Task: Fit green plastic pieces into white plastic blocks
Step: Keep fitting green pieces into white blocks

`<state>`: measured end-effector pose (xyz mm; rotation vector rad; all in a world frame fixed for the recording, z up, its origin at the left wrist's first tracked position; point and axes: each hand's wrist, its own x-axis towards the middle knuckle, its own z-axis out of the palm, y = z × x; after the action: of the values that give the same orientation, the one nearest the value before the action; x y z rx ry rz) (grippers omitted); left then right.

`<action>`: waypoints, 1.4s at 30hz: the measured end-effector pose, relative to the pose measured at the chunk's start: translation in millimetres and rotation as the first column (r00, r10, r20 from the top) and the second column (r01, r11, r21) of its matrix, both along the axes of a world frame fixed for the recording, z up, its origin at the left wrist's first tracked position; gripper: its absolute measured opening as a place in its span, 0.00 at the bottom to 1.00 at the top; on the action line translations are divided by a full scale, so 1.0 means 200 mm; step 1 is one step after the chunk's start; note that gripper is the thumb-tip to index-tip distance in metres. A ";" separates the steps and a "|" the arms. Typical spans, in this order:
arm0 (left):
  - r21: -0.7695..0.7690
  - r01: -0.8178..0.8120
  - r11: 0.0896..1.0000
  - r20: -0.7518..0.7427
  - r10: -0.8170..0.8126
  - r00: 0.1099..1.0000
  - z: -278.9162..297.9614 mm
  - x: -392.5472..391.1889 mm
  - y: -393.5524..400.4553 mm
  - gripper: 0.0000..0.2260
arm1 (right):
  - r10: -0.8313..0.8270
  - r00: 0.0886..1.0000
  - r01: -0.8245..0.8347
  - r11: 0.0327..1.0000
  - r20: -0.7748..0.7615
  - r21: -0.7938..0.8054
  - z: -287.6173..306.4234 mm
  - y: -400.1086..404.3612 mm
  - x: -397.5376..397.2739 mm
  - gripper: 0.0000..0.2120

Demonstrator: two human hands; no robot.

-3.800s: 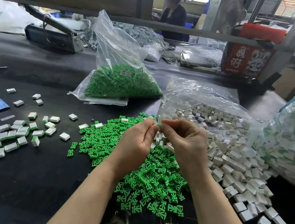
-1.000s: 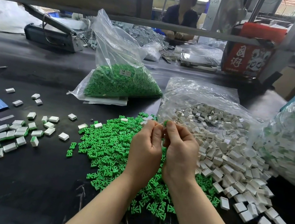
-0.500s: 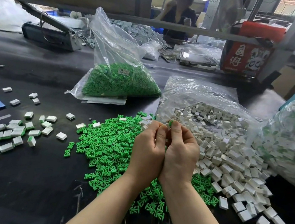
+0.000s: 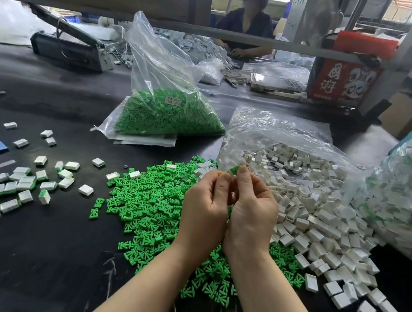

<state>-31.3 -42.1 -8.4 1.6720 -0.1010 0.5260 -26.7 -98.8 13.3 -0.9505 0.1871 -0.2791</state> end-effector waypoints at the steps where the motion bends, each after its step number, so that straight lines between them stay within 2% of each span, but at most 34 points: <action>1: 0.001 -0.013 1.000 0.003 0.013 1.000 0.00 0.00 0.00 0.13 | 0.004 1.000 -0.004 1.000 0.013 -0.018 0.00 0.00 0.00 0.09; 5: 0.039 -0.016 0.999 0.014 0.015 1.000 0.01 0.00 0.02 0.13 | 0.001 0.997 0.010 0.989 0.076 -0.151 -0.01 -0.01 0.01 0.09; 9: 0.159 -0.032 0.987 0.030 0.028 0.999 0.03 0.00 0.06 0.14 | 0.025 0.992 0.016 0.944 0.121 -0.330 -0.02 -0.05 0.03 0.09; 13: 0.223 -0.033 0.974 0.046 0.023 0.999 0.03 0.00 0.08 0.16 | 0.078 0.989 -0.014 0.894 0.123 -0.448 -0.01 -0.07 0.04 0.08; 17: 0.315 -0.051 0.948 0.071 0.030 0.997 0.03 0.00 0.11 0.14 | 0.125 0.982 -0.033 0.848 0.139 -0.529 0.00 -0.09 0.03 0.08; 27: 0.405 -0.002 0.914 0.080 -0.034 0.996 0.05 0.00 0.16 0.16 | 0.164 0.970 -0.025 0.796 0.177 -0.604 0.00 -0.10 0.03 0.05; 36: 0.426 0.033 0.904 0.064 -0.067 0.996 0.06 0.01 0.19 0.14 | 0.273 0.945 -0.109 0.782 0.179 -0.614 0.00 -0.14 0.04 0.06; 42: 0.494 0.014 0.869 0.082 -0.062 0.995 0.06 0.01 0.22 0.13 | 0.284 0.931 -0.037 0.699 0.228 -0.715 -0.01 -0.15 0.05 0.07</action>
<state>-28.4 1.9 4.0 2.1399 -0.3646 0.5823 -16.7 -129.0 11.6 -1.6599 -0.3458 -0.3450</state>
